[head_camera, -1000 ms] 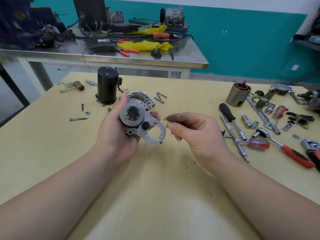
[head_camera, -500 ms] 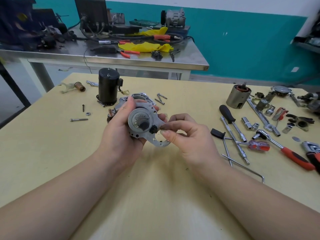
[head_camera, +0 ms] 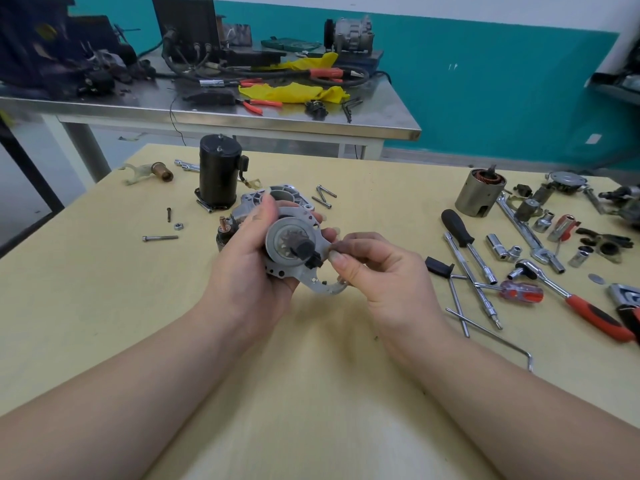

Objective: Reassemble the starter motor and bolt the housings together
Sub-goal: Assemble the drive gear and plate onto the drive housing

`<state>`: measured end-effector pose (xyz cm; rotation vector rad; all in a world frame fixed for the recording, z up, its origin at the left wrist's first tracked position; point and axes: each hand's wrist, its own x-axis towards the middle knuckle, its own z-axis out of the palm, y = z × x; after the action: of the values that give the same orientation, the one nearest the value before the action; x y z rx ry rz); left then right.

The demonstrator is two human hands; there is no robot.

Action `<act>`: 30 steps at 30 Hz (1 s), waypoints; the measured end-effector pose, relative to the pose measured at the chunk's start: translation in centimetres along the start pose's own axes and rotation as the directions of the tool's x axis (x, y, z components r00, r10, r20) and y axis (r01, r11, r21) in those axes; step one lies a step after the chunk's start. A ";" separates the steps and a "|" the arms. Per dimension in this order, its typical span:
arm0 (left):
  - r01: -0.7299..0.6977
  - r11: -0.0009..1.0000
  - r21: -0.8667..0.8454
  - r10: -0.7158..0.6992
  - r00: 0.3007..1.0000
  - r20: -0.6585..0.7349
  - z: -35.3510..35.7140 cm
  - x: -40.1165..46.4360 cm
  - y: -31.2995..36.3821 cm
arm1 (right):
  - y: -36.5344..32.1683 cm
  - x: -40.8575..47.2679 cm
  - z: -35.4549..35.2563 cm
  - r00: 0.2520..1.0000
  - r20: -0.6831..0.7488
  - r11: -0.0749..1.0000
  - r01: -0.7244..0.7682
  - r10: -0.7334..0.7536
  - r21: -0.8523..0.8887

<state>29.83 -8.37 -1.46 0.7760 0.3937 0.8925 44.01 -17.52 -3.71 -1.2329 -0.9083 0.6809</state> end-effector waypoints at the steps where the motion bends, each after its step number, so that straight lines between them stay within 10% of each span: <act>1: -0.011 1.000 0.005 0.011 1.000 0.003 0.1 0.0 -0.1 | 0.0 0.0 0.0 1.000 -0.003 1.000 -0.008 0.008 0.006; 18: -0.270 0.954 0.134 0.245 0.953 0.177 0.3 -1.2 -0.4 | -0.6 -1.2 1.4 0.945 0.125 0.903 -0.326 0.302 0.281; 25: -0.538 0.622 0.569 0.268 0.829 0.491 -0.7 -0.9 0.5 | -3.7 -0.3 -1.2 0.957 -0.005 0.956 0.290 -0.290 0.051; 30: -0.744 0.112 0.658 0.443 0.630 0.637 -2.4 0.9 4.0 | -4.6 0.1 -3.7 0.568 0.315 0.424 0.802 -0.761 -0.421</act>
<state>26.72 -5.08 -0.06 2.2481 0.2513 1.3169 47.11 -20.30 0.55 -1.0547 -1.6643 -0.3412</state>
